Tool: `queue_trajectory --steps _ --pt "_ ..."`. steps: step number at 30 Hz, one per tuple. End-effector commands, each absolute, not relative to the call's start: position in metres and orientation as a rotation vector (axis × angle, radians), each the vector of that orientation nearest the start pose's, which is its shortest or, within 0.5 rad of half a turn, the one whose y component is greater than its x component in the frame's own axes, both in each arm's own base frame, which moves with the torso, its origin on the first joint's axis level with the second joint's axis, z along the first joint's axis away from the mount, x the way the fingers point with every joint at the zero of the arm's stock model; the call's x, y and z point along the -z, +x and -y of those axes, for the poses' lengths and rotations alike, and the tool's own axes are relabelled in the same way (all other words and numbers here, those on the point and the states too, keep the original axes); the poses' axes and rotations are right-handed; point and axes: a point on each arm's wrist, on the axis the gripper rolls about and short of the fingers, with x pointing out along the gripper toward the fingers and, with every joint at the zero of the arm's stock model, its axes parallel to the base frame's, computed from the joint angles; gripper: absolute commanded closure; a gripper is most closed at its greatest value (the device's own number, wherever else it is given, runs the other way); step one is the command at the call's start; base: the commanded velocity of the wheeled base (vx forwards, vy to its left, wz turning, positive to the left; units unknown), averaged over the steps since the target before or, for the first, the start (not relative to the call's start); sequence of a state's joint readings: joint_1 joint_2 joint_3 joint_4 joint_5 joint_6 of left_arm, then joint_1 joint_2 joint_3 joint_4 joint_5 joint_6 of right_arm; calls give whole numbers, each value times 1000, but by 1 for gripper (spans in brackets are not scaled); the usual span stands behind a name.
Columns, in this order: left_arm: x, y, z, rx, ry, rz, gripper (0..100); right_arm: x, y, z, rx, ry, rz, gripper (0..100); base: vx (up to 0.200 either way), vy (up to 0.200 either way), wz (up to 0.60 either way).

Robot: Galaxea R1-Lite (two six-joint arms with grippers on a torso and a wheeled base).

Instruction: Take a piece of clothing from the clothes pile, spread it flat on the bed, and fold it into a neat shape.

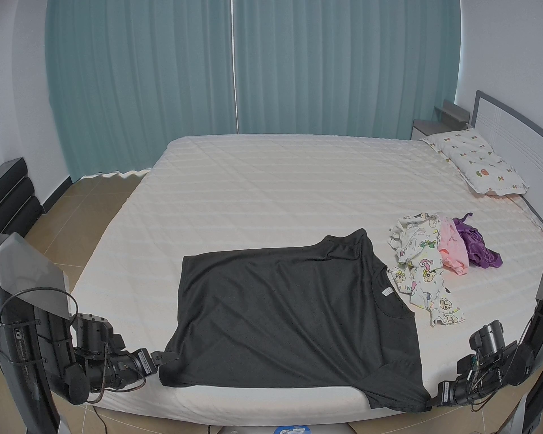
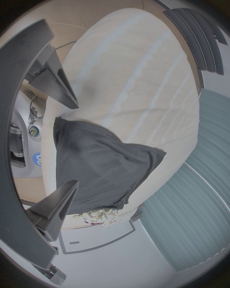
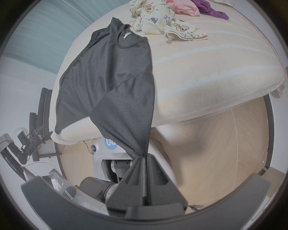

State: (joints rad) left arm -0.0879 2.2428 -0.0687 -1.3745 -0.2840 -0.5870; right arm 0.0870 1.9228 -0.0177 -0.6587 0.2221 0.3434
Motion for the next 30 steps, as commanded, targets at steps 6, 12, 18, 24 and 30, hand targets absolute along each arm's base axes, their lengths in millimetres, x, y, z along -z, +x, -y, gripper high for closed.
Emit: queue_trajectory --steps 6,12,18,24,30 --pt "50 224 47 30 -514 -929 0 5 144 -18 -54 384 -1303 100 0 0 0" --pt "51 218 56 24 -483 -943 0 5 144 -18 -59 389 -1299 100 0 0 0" --pt "56 218 64 -21 -476 -938 0 5 144 -17 -61 397 -1304 100 0 0 0" --pt "55 214 63 -25 -473 -951 100 5 143 -17 -64 402 -1307 100 0 0 0" --pt "54 204 58 -49 -469 -981 100 5 143 -17 -58 399 -1313 100 0 0 0"
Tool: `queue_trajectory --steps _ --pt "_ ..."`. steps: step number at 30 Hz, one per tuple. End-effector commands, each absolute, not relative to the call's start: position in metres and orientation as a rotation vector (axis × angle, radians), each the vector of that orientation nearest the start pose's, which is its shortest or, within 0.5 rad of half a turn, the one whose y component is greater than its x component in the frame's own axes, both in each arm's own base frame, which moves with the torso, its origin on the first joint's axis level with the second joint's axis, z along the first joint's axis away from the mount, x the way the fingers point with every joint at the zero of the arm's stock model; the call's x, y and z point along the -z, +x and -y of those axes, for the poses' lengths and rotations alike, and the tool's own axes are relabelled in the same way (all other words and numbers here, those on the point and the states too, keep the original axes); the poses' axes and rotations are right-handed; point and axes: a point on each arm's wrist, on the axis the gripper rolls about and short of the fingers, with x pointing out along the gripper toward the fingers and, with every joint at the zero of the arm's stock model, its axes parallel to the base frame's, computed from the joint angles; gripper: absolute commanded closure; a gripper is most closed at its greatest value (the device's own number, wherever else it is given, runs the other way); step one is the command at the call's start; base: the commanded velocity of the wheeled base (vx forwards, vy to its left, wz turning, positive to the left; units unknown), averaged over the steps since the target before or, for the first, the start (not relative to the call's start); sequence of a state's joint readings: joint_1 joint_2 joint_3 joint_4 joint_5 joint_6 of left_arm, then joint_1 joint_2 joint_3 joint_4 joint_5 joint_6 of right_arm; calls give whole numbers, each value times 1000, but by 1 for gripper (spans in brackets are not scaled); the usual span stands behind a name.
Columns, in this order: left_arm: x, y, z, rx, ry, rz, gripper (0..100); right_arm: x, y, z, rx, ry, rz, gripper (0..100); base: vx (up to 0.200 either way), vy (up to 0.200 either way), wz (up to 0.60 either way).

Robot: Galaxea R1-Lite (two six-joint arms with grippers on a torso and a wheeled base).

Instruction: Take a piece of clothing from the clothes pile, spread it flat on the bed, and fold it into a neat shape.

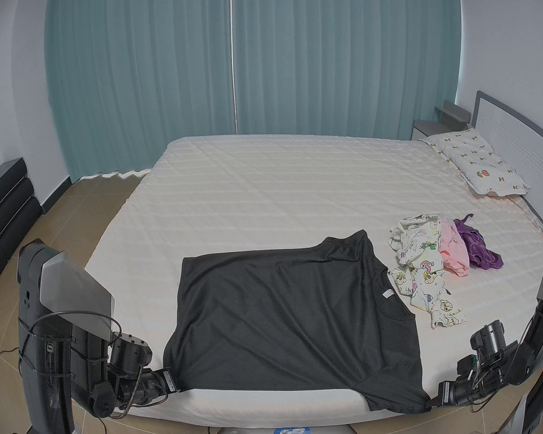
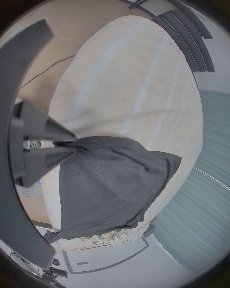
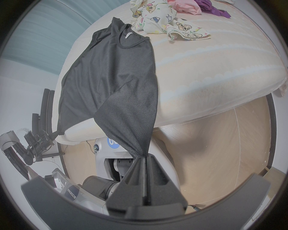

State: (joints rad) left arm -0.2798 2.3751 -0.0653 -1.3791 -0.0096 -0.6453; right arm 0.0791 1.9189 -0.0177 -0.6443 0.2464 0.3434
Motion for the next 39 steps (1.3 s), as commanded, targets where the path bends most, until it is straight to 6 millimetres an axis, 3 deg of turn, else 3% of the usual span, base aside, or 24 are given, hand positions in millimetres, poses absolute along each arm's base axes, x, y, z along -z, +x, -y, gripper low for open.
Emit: queue_trajectory --steps 1,12,20,33,39 --pt "51 201 55 -57 -470 -985 100 5 141 -17 -54 396 -1323 100 0 0 0" --pt "50 191 46 -118 -459 -1031 100 5 134 -18 -70 353 -1379 100 0 0 0" --pt "29 179 42 -139 -452 -1075 100 4 124 -16 -93 308 -1451 100 0 0 0" --pt "28 162 39 -181 -419 -1211 100 -8 114 -16 -102 301 -1431 100 0 0 0" --pt "5 158 39 -147 -450 -1150 100 -21 118 -15 -115 310 -1301 100 0 0 0"
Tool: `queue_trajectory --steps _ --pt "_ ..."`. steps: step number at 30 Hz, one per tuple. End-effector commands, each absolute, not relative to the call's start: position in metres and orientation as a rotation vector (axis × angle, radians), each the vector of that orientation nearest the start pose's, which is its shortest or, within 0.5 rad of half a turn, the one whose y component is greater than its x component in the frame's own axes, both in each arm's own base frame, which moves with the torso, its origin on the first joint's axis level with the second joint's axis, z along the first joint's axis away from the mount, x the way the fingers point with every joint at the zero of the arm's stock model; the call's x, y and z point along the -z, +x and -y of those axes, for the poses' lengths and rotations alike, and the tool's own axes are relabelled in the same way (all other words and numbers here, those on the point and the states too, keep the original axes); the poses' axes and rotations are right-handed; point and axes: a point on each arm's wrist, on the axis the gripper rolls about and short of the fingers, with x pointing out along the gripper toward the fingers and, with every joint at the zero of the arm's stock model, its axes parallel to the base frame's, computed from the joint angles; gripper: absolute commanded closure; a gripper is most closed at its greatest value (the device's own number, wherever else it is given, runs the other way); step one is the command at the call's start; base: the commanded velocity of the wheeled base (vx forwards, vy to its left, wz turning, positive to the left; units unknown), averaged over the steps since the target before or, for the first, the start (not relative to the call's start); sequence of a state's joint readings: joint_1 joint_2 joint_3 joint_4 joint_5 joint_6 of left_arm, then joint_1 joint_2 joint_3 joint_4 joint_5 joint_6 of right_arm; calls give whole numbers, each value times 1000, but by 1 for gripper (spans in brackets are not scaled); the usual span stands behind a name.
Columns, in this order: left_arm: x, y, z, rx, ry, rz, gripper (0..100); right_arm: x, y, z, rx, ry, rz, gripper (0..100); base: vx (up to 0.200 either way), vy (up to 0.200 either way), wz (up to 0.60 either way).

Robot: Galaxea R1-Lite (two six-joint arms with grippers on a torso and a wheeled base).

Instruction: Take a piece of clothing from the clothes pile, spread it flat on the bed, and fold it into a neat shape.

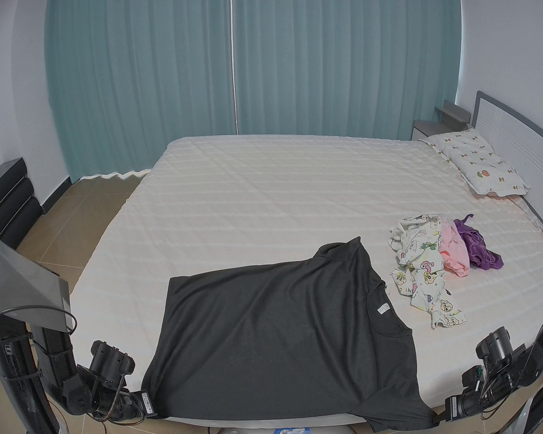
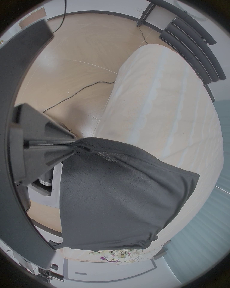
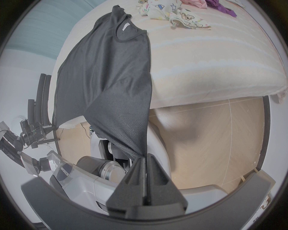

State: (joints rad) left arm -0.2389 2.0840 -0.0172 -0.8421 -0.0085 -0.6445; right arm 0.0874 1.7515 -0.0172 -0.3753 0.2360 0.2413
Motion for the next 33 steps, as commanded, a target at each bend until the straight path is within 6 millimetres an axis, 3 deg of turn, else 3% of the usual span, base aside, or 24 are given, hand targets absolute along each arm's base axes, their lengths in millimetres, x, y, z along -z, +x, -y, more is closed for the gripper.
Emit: queue_trajectory --steps 1,6,7,20,25,33 --pt "0 159 38 -138 -462 -1118 100 -24 119 -15 -119 311 -1270 100 0 0 0" --pt "-12 175 40 -117 -496 -1030 100 -43 131 -16 -150 318 -1126 100 0 0 0" --pt "-17 186 39 -124 -518 -994 100 -51 138 -16 -162 317 -1070 100 0 0 0" --pt "-46 239 46 -175 -615 -989 100 -80 198 -23 -184 341 -907 100 0 0 0" --pt "-49 242 46 -196 -647 -994 100 -94 220 -25 -198 343 -842 100 0 0 0" --pt "-52 228 44 -221 -634 -1053 100 -111 222 -28 -213 342 -779 100 0 0 0"
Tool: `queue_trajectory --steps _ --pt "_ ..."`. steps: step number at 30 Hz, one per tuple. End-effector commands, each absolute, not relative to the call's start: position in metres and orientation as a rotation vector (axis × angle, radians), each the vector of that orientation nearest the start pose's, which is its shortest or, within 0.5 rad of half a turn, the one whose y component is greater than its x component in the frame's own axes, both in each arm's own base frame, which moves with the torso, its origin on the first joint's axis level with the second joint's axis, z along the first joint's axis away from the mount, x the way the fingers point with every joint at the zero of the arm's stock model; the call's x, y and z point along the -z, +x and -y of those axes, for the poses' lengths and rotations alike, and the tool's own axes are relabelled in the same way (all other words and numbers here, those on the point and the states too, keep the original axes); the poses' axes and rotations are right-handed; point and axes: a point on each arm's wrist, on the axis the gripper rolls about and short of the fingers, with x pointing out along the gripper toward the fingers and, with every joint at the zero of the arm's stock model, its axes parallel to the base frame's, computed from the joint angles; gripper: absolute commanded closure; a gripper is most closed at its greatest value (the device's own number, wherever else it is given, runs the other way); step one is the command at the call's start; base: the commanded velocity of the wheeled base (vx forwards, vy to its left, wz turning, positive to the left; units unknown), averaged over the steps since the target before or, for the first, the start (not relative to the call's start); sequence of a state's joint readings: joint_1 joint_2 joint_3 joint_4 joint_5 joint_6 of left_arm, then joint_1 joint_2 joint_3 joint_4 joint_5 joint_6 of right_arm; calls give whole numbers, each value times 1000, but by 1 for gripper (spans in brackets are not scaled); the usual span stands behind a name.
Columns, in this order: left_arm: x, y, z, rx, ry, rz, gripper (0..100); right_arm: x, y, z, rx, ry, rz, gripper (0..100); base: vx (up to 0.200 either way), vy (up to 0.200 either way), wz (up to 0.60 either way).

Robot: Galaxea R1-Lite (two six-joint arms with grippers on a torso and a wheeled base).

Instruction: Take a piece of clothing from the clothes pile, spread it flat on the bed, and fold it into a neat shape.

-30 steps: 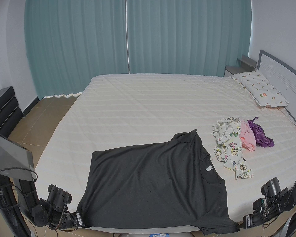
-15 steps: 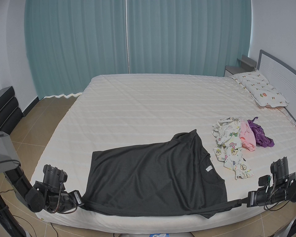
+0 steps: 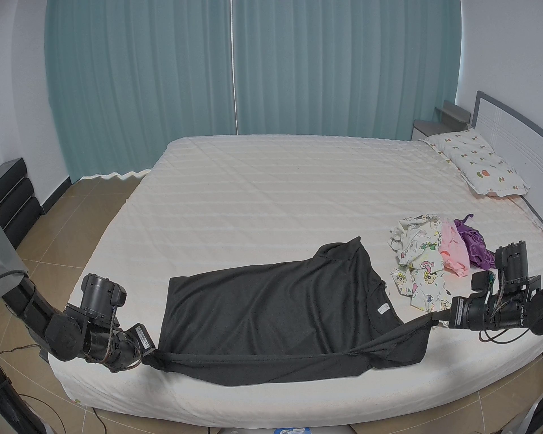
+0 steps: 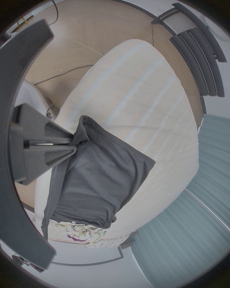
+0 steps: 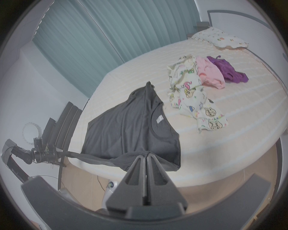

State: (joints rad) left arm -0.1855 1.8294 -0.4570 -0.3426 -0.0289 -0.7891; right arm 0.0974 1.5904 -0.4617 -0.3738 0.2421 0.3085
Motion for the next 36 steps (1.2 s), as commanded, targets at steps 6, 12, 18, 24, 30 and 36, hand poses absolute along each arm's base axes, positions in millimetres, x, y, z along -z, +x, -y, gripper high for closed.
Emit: queue_trajectory --steps 6,12,18,24,30,36 --pt "-51 219 44 -221 -626 -1125 100 -107 217 -28 -209 342 -791 100 0 0 0" --pt "-44 238 44 -226 -647 -1135 100 -108 227 -31 -224 337 -783 100 0 0 0" --pt "-38 268 36 -272 -698 -1104 100 -105 248 -35 -224 336 -791 100 0 0 0" --pt "-30 292 35 -296 -735 -1088 100 -98 275 -38 -221 336 -798 100 0 0 0" --pt "-18 314 37 -308 -732 -1091 100 -89 295 -41 -219 335 -814 100 0 0 0" --pt "-8 329 39 -312 -728 -1095 100 -85 299 -47 -233 332 -828 100 0 0 0"
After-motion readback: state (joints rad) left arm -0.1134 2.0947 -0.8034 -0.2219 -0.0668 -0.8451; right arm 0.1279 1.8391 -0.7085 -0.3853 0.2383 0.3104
